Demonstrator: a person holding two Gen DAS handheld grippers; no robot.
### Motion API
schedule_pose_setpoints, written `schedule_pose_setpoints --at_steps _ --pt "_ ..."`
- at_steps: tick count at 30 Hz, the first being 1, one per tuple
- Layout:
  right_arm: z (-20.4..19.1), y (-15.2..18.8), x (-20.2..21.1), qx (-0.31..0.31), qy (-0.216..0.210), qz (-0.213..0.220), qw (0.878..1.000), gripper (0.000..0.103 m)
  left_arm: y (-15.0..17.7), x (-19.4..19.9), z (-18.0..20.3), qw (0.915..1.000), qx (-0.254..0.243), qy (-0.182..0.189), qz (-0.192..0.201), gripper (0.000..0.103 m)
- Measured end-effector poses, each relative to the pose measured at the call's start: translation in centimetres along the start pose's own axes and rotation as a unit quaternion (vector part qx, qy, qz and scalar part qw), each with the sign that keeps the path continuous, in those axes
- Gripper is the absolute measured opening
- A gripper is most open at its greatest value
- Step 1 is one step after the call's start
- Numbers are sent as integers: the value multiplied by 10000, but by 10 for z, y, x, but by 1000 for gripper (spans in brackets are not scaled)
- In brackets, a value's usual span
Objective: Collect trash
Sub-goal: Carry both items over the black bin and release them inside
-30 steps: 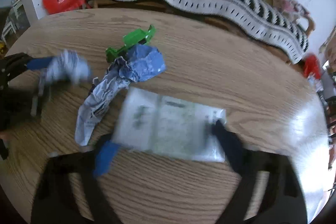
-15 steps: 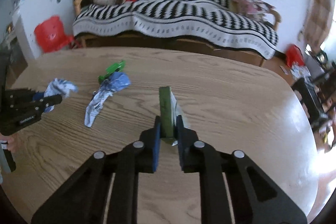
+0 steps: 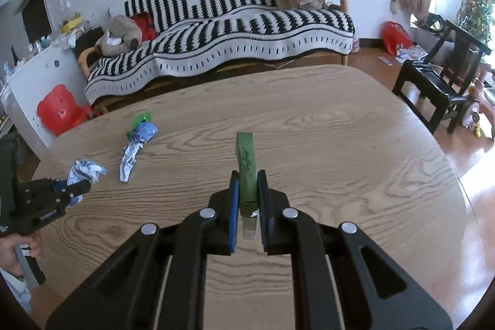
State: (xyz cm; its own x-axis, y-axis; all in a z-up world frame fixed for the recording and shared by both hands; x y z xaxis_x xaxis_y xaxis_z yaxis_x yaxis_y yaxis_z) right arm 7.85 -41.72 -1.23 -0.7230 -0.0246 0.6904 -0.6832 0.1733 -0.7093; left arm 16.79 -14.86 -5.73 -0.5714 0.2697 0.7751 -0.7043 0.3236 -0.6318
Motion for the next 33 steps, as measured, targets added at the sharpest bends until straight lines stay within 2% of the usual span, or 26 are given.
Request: schedule_pose_setpoints --at_steps 7,9,14,17,22,26,27,29,32,33 --pt "4 16 24 -153 34 123 9998 12 6 15 18 9997 -264 5 12 19" --pt "10 19 32 -223 67 172 9996 12 4 21 24 9993 -365 -44 72 19" --pt "38 30 58 -454 237 304 9982 12 -3 34 56 9985 -510 114 173 19" --pt "61 40 80 -541 389 370 9971 12 -7 38 95 9964 -765 261 251 19" --pt "110 65 122 -810 660 481 9934 12 3 39 191 9882 -1271 829 206 19" --pt "159 105 152 -1214 872 456 9877 12 30 36 283 9748 -1699 1448 -24 19" --pt "171 118 158 -1319 926 424 9860 12 44 33 312 9688 -1837 1656 -151 19" --pt "192 148 165 -1528 1052 310 9822 12 66 27 348 9600 -2062 1866 -326 19" --pt "217 192 167 -1791 1220 70 9762 12 110 9 401 9421 -2436 2167 -779 19" --pt "224 207 166 -1893 1250 -18 9739 12 131 1 418 9330 -2595 2269 -1031 19"
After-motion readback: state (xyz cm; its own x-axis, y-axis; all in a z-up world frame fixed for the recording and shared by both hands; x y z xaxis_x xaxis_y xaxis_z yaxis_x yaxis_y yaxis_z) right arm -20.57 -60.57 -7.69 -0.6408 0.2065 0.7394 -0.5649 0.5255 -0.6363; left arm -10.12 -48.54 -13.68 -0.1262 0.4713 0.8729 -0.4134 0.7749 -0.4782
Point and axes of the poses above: each gripper's, at about its wrist camera, not at the fingertips, and x roughly against the way its jaws point, z to its right, y to its underside, the point moved 9 cm from there along -x, roughly the way its jaws point, and after that the axes turned 2 degrees about -y, right-handed, at the moved point
